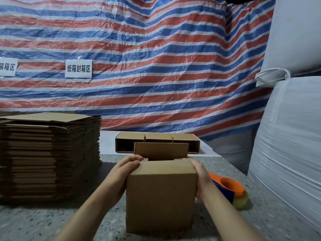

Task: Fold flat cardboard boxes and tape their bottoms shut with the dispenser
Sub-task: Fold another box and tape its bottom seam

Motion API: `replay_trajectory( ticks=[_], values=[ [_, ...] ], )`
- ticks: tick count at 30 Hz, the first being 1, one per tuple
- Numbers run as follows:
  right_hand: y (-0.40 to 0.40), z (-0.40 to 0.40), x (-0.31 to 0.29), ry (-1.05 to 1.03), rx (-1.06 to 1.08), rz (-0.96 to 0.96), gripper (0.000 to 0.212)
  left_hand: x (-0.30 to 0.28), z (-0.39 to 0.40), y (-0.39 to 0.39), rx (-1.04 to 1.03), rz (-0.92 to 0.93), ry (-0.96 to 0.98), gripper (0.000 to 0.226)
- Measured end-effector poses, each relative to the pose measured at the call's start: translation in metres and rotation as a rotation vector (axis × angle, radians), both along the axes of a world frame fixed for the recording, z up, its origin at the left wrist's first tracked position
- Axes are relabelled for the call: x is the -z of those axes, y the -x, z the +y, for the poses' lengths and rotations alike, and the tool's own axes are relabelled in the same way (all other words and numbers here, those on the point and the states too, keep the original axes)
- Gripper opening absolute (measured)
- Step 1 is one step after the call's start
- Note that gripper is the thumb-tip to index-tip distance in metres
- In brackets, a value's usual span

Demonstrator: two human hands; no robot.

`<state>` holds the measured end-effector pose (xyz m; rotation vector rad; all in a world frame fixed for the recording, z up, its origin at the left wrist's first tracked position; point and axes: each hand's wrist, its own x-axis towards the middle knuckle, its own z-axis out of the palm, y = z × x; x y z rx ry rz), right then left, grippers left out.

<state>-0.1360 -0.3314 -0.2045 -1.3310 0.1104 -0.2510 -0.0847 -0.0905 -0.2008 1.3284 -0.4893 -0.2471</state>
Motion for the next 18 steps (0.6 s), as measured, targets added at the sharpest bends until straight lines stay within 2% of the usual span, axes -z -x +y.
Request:
replay_trajectory(
  ticks=[1, 4, 7, 12, 15, 18],
  values=[
    [-0.001, 0.001, 0.001, -0.038, -0.002, -0.008, 0.048, 0.001, -0.002, 0.000, -0.017, 0.030, 0.037, 0.013],
    [-0.002, -0.001, 0.006, -0.103, -0.013, -0.043, 0.072, 0.001, -0.005, 0.002, -0.047, 0.034, 0.079, 0.022],
    [0.004, 0.000, 0.007, -0.021, -0.095, -0.082, 0.060, 0.000, -0.004, 0.000, -0.053, 0.013, 0.082, 0.034],
    [0.011, -0.006, -0.002, 0.066, -0.141, -0.022, 0.056, 0.000, -0.003, -0.009, -0.021, -0.090, 0.020, 0.073],
    [0.014, -0.006, -0.009, 0.084, -0.192, -0.068, 0.054, -0.002, -0.009, -0.007, 0.001, -0.077, 0.029, 0.063],
    [0.014, -0.001, -0.005, -0.012, -0.166, -0.141, 0.063, 0.000, -0.014, -0.003, -0.030, -0.054, 0.088, 0.049]
  ],
)
